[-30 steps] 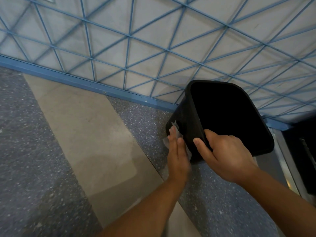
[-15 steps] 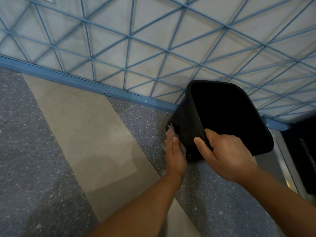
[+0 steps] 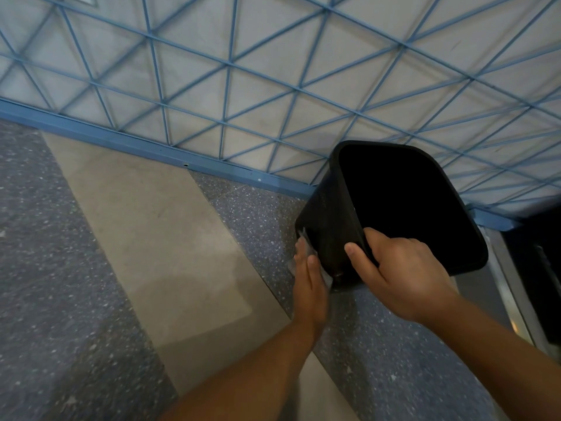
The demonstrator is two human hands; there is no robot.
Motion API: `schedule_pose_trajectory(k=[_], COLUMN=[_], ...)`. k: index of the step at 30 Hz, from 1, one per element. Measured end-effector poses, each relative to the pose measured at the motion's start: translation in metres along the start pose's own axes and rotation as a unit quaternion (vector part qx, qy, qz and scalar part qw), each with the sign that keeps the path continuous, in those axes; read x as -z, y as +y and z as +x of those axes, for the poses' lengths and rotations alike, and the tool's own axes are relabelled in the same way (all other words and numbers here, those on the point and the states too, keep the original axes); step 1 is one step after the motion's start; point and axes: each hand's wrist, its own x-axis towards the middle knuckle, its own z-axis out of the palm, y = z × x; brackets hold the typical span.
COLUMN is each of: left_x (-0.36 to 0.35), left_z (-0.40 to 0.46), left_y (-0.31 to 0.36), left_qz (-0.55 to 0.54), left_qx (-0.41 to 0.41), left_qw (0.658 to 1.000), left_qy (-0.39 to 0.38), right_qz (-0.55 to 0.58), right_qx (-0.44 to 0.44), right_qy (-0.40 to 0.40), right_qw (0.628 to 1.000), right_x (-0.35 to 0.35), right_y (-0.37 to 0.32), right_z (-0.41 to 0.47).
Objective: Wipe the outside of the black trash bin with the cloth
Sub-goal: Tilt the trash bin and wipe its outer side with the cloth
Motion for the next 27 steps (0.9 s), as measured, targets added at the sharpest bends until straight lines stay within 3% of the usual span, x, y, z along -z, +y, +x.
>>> schedule_pose_trajectory(k=[3, 6, 8, 12, 18, 21, 27], left_x=[-0.002, -0.01, -0.001, 0.026, 0.062, 0.072, 0.033], left_z=[0.017, 0.0, -0.008, 0.01, 0.036, 0.048, 0.058], left_y=[0.007, 0.02, 0.015, 0.004, 0.038, 0.059, 0.104], left_qz=[-0.009, -0.034, 0.006, 0.139, -0.008, -0.038, -0.004], left_qx=[0.048, -0.016, -0.05, 0.032, 0.097, 0.041, -0.116], left_qw=[0.998, 0.999, 0.999, 0.989, 0.99, 0.99, 0.992], left_qy=[0.033, 0.01, -0.012, -0.038, 0.102, 0.127, 0.049], right_qz=[0.003, 0.004, 0.005, 0.01, 0.015, 0.017, 0.01], right_qx=[-0.007, -0.007, -0.007, 0.0, 0.013, 0.011, 0.005], right_qy=[-0.003, -0.004, -0.006, -0.002, -0.007, -0.007, 0.001], right_qw=[1.0, 1.0, 1.0, 1.0, 1.0, 1.0, 1.0], right_x=[0.001, 0.002, 0.002, 0.001, 0.001, 0.0, -0.001], right_y=[-0.001, -0.002, -0.001, 0.0, 0.002, 0.003, 0.004], right_z=[-0.001, -0.001, -0.001, -0.001, -0.003, -0.003, -0.003])
